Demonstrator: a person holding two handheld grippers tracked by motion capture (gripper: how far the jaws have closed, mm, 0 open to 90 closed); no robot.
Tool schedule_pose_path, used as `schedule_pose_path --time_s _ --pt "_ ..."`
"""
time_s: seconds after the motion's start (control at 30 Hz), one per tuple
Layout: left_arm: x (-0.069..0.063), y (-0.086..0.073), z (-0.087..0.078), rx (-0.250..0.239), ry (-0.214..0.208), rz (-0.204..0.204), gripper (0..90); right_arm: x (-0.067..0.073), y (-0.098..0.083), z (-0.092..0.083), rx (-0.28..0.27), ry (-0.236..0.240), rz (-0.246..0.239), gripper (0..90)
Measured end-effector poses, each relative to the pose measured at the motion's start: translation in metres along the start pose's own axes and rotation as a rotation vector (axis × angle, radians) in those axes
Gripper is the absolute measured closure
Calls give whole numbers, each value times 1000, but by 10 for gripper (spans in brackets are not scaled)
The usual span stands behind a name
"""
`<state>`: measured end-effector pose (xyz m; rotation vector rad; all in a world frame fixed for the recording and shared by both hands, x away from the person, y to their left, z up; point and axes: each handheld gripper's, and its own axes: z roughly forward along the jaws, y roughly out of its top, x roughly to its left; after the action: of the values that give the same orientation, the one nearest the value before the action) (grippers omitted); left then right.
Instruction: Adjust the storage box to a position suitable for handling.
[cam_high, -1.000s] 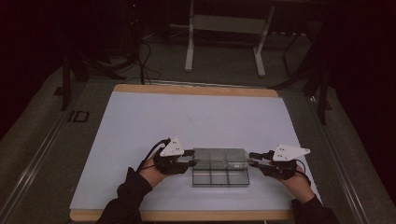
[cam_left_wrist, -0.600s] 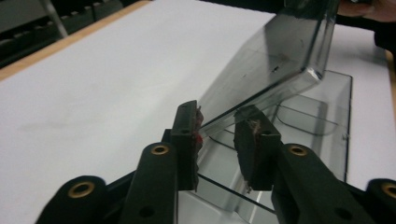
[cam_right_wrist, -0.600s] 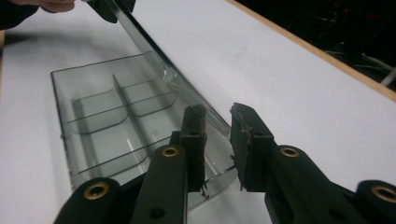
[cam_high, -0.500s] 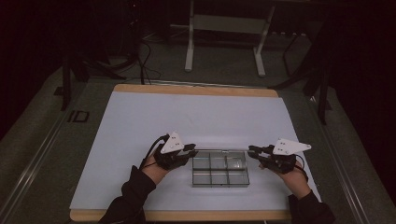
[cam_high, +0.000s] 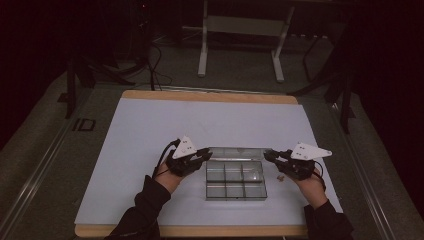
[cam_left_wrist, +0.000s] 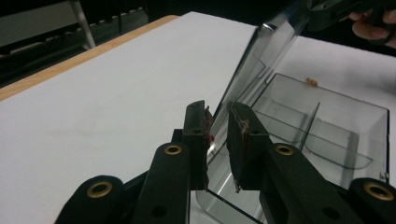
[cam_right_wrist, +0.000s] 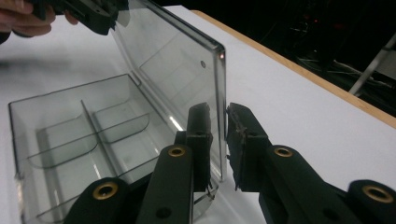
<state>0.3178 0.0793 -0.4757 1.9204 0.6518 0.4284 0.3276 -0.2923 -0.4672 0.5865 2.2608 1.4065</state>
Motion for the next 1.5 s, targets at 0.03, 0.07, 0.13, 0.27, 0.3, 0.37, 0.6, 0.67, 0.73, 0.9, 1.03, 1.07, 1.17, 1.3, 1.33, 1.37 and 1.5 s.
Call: schedule_pose_path --time_s 0.03,0.07,0.13,0.27,0.3,0.37,0.6,0.67,0.73,0.9,1.03,1.07,1.17,1.3,1.33,1.37,1.5 --pt "0 0 0 0 0 0 788 0 0 0 0 0 0 789" --pt "1 0 0 -2 0 -9 789 -2 1 2 -6 -6 5 786" --pt "1 1 1 -8 9 -13 797 -3 2 4 -10 -7 13 783" --pt "4 3 1 -19 22 -21 803 -4 3 7 -8 -8 16 781" --pt "4 4 2 -20 23 -25 808 -5 4 9 -10 -15 28 781" --pt "5 5 5 -11 30 -24 809 -7 4 11 -13 -18 39 779" --pt "10 3 14 -8 52 -66 809 -13 6 19 -9 -38 71 767" --pt "11 3 16 -4 66 -74 808 -13 8 21 0 -52 71 761" --pt "12 3 18 -3 71 -88 808 -15 9 24 9 -63 70 755" --pt "16 3 22 1 85 -105 807 -19 10 29 22 -75 84 745" --pt "18 2 25 -3 94 -139 805 -22 10 34 33 -84 99 720" --pt "18 2 26 -1 99 -141 803 -22 10 36 36 -86 100 712" --pt "20 3 28 15 95 -152 797 -22 9 39 45 -91 103 682" --pt "21 0 34 55 75 -163 770 -23 9 45 75 -86 116 651" --pt "20 -2 35 53 62 -170 743 -23 8 46 81 -80 117 647" --pt "20 -4 35 43 61 -175 729 -24 7 47 90 -67 123 645" --pt "20 -8 38 59 65 -185 731 -24 4 50 110 -52 133 631"
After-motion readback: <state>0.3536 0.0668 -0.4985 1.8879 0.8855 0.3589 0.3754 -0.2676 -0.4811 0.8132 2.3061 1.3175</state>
